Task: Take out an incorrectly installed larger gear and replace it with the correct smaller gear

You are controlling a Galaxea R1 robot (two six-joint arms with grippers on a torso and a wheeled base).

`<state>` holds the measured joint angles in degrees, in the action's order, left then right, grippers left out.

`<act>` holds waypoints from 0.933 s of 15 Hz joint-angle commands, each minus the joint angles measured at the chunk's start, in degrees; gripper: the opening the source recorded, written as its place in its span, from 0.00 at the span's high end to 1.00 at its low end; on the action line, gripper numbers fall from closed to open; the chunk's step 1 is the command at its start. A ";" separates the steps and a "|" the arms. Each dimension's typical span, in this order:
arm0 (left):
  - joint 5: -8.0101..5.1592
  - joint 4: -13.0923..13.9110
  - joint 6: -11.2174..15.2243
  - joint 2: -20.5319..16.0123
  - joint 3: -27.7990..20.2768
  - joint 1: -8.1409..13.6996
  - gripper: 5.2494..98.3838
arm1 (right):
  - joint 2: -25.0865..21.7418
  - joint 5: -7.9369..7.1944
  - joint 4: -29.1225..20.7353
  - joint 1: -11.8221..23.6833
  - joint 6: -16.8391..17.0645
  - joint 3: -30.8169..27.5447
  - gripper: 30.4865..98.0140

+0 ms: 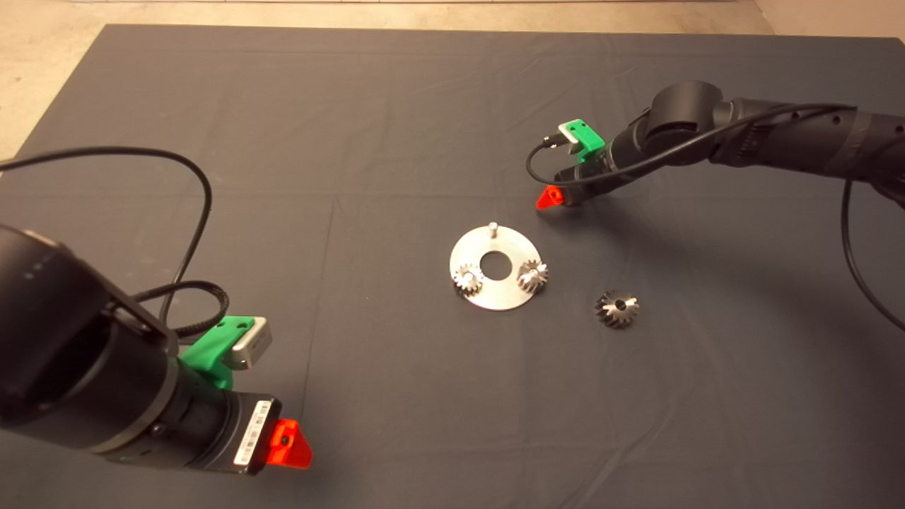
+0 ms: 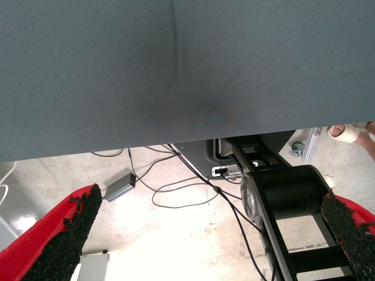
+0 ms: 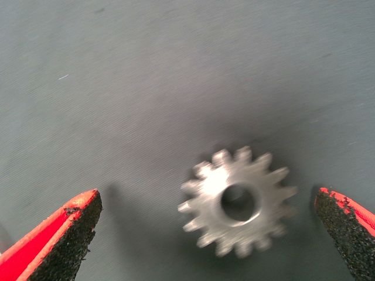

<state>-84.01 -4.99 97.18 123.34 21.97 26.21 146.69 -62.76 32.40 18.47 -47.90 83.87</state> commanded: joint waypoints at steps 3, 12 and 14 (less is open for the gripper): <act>-0.37 0.94 0.02 -0.16 -0.80 0.20 0.01 | -0.21 1.41 2.67 1.40 0.08 1.10 0.02; -0.46 0.94 0.04 -0.42 -0.80 0.23 0.01 | -0.39 1.41 2.75 1.40 0.08 0.49 0.02; -0.46 0.94 0.03 -0.42 -0.80 0.25 0.01 | -0.39 1.41 2.75 1.40 0.08 0.03 0.02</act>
<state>-84.02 -4.96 97.17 123.17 21.97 26.21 146.64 -61.49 33.34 18.58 -47.87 84.79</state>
